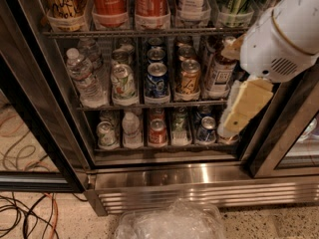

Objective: Pick coke can from top shelf of fridge

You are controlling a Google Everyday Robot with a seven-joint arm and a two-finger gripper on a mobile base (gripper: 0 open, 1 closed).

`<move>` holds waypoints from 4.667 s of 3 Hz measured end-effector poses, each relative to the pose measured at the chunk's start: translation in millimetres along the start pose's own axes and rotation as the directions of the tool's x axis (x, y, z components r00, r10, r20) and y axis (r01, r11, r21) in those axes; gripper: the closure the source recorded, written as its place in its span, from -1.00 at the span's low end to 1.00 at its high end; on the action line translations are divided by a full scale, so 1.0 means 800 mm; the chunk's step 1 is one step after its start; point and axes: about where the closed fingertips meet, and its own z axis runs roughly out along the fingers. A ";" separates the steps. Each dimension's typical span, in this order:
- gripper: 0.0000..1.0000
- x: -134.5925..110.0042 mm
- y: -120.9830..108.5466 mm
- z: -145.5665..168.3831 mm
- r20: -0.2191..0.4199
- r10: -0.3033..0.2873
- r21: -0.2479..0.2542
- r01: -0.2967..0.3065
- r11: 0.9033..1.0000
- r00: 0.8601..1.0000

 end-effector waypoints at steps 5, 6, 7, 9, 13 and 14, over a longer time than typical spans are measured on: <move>-1.00 -0.162 0.084 0.024 0.344 0.154 0.107 -0.201 0.974 0.926; -1.00 -0.213 0.099 0.057 0.469 0.191 0.074 -0.254 0.964 0.862; -1.00 -0.248 0.078 0.079 0.576 0.223 0.069 -0.319 0.945 0.786; -1.00 -0.270 0.033 0.077 0.672 0.246 0.146 -0.450 0.881 0.699; -1.00 -0.246 0.037 0.125 0.735 0.328 0.228 -0.672 0.705 0.594; -1.00 -0.233 0.027 0.134 0.770 0.344 0.252 -0.752 0.609 0.537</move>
Offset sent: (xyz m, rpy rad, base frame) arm -0.0310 0.0783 0.0436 0.2885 -0.1194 -0.2099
